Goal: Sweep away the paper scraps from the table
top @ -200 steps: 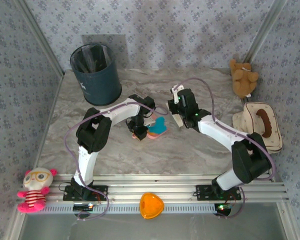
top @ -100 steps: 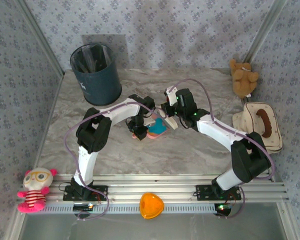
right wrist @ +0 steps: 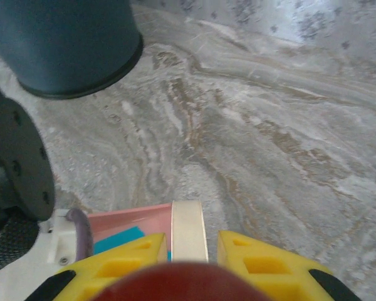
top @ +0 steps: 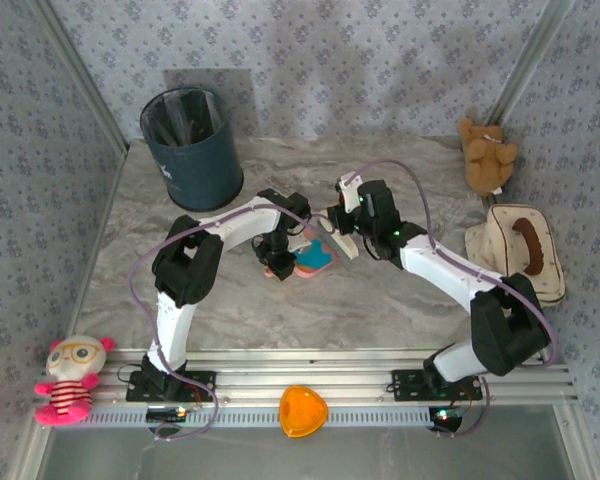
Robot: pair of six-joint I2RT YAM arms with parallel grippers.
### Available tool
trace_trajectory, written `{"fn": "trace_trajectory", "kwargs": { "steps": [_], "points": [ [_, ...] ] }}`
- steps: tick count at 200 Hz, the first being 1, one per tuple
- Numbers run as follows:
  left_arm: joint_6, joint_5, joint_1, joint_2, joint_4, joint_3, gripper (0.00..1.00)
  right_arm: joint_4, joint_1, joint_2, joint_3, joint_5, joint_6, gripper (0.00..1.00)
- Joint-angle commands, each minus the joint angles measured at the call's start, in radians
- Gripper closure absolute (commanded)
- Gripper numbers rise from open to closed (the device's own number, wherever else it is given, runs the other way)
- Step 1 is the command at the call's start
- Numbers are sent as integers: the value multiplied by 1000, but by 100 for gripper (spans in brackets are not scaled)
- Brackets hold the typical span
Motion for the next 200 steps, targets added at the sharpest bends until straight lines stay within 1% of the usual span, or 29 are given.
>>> {"fn": "trace_trajectory", "kwargs": {
  "steps": [1,37,73,99,130,163,200],
  "points": [
    [-8,21,-2,-51,9,-15,100,47,-21,-68,-26,115,51,100],
    [-13,36,3,-87,29,-21,100,68,-62,-138,-75,171,91,100],
    [-13,54,17,-140,47,-22,100,30,-101,-180,-97,193,125,100],
    [-13,75,29,-185,59,-19,100,28,-132,-202,-119,182,149,100],
    [-10,138,48,-230,69,-9,100,10,-149,-215,-127,174,158,100],
    [-16,149,61,-265,64,22,100,12,-156,-226,-137,167,159,100],
    [-20,176,96,-290,49,74,100,9,-163,-224,-137,138,159,100]
  ]
}}
